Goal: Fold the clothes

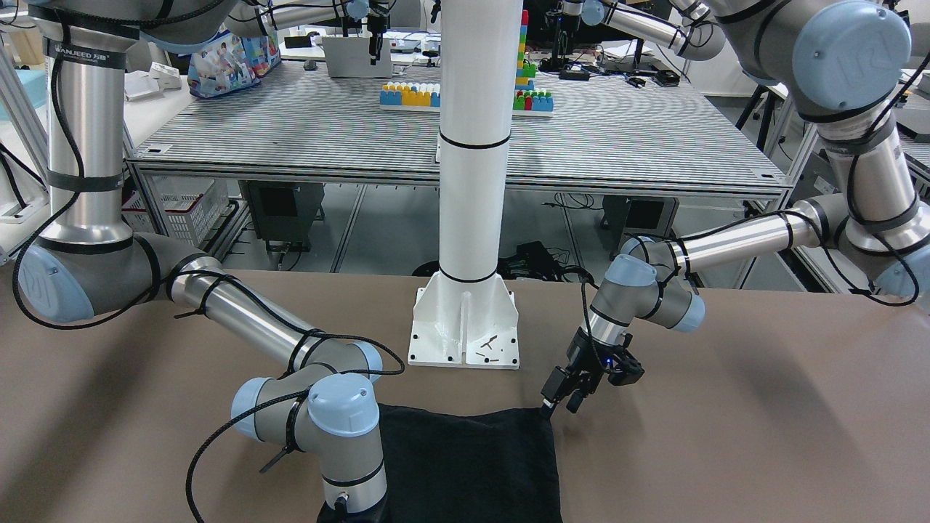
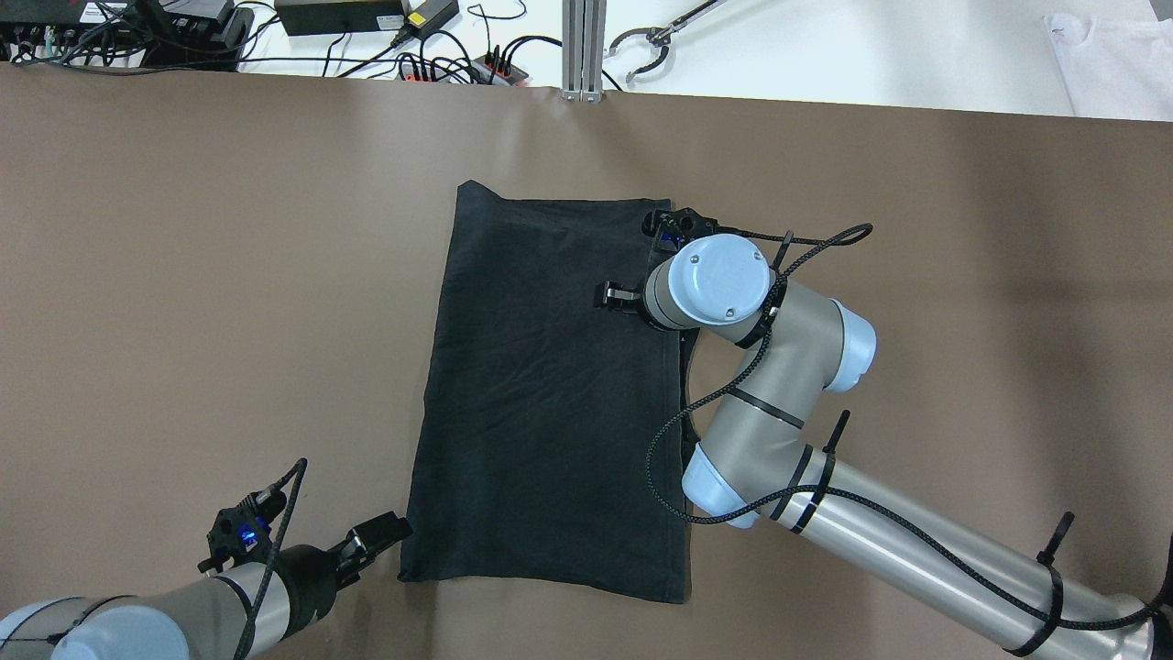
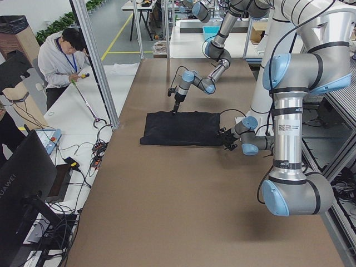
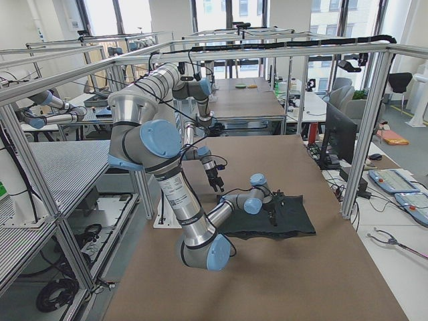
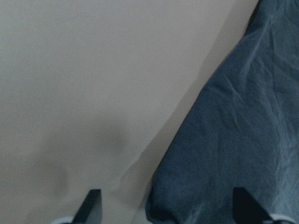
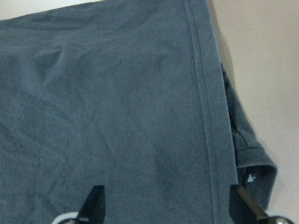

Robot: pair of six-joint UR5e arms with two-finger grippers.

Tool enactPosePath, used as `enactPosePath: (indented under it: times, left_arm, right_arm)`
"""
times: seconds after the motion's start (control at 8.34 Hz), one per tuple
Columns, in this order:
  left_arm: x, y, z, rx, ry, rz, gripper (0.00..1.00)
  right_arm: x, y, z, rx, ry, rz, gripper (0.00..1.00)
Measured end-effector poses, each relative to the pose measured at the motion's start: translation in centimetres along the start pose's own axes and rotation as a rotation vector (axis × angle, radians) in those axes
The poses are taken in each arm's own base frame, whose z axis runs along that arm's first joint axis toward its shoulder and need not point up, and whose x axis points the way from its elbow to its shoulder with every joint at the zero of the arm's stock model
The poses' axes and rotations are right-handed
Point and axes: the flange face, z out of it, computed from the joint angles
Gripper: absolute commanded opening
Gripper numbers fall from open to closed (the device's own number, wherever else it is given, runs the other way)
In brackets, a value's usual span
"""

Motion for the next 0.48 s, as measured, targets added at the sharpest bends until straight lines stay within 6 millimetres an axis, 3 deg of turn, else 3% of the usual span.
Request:
enactPosePath:
  times: [0.36,0.48]
  left_arm:
    - [0.9,2.4,1.9,-0.002,0.016,-0.010,1.00]
    - [1.0,2.5,2.1,-0.001,0.017,-0.008,0.84]
  right_arm:
    - [0.0,0.2,0.1,0.000,0.001,-0.001,0.94]
    - [0.0,0.2,0.1,0.000,0.002,-0.001,0.94]
